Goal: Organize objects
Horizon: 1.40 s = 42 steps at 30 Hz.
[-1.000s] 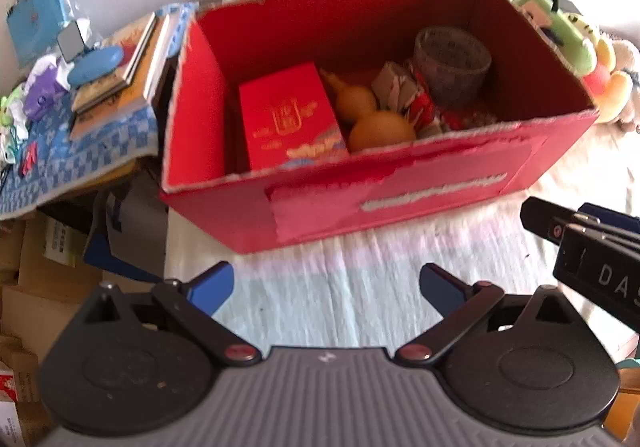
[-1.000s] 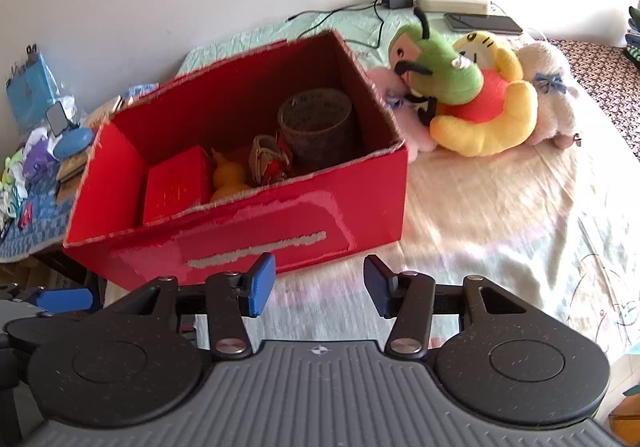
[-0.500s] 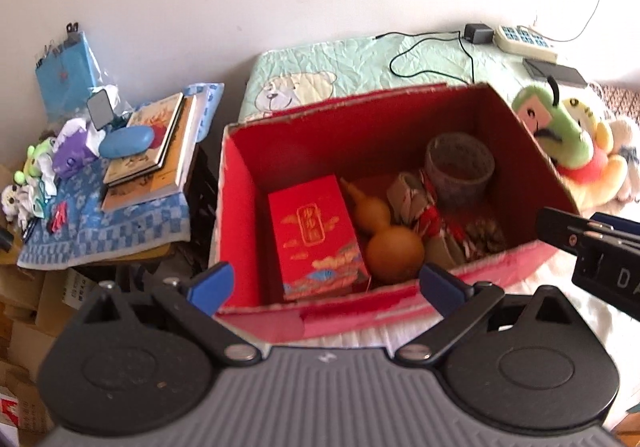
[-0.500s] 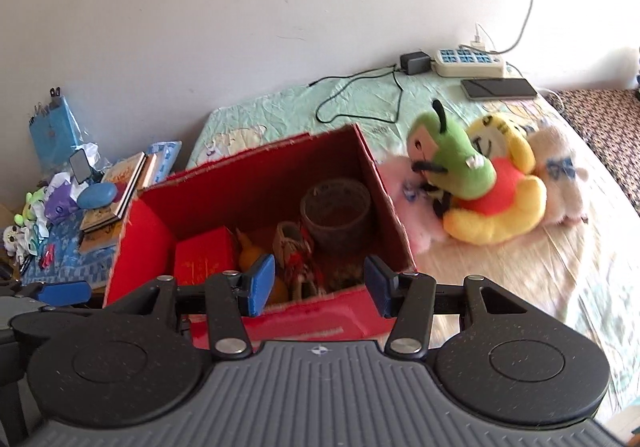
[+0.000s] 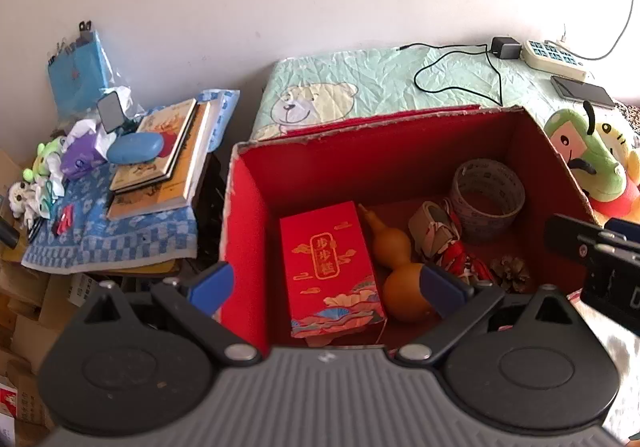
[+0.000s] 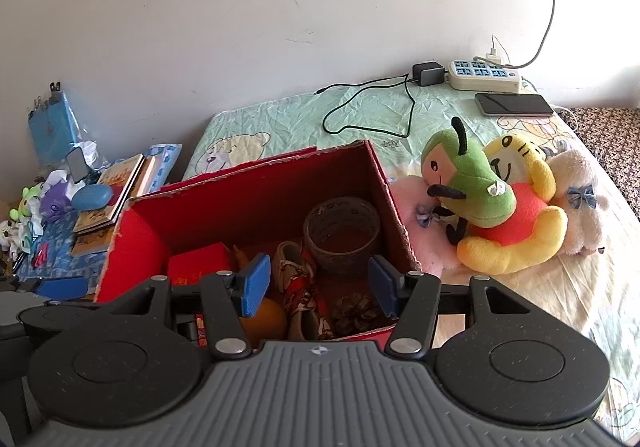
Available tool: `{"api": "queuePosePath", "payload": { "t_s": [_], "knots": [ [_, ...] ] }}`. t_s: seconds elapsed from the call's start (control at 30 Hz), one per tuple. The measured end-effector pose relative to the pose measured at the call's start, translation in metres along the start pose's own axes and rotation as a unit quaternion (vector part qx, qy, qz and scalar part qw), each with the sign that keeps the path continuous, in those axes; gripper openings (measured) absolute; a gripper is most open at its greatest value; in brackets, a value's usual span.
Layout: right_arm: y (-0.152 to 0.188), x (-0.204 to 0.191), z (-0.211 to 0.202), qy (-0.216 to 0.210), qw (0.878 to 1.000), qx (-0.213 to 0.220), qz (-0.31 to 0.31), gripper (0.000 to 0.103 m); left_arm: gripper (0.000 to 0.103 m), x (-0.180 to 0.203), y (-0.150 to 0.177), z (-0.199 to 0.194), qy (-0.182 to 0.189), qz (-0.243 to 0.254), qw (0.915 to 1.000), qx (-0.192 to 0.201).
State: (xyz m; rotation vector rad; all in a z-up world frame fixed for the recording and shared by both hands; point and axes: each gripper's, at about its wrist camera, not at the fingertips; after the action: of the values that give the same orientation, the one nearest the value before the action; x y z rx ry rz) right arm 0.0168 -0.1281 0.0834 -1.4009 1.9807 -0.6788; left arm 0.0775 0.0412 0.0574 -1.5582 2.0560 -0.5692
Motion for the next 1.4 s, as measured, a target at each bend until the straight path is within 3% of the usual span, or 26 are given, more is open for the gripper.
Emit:
{"api": "queuePosePath", "payload": {
  "t_s": [0.67, 1.4],
  "knots": [
    [-0.005, 0.005, 0.032, -0.021, 0.999, -0.024, 0.009, 0.057, 0.100, 0.002, -0.005, 0.036, 0.015, 0.009, 0.9994, -0.031],
    [-0.014, 0.002, 0.063, 0.013, 0.999, -0.046, -0.024, 0.058, 0.100, -0.002, -0.014, 0.061, 0.032, 0.010, 0.9988, -0.035]
  ]
}}
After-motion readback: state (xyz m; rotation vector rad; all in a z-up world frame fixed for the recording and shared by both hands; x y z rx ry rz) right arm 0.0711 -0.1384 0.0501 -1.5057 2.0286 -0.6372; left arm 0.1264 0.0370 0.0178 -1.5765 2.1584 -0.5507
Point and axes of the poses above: each gripper's, at about its wrist camera, not at the fingertips, and z roughly the way its jaws point, x to its right, y to its underside, and after that the axes turned 2 degrees about -z, right-handed
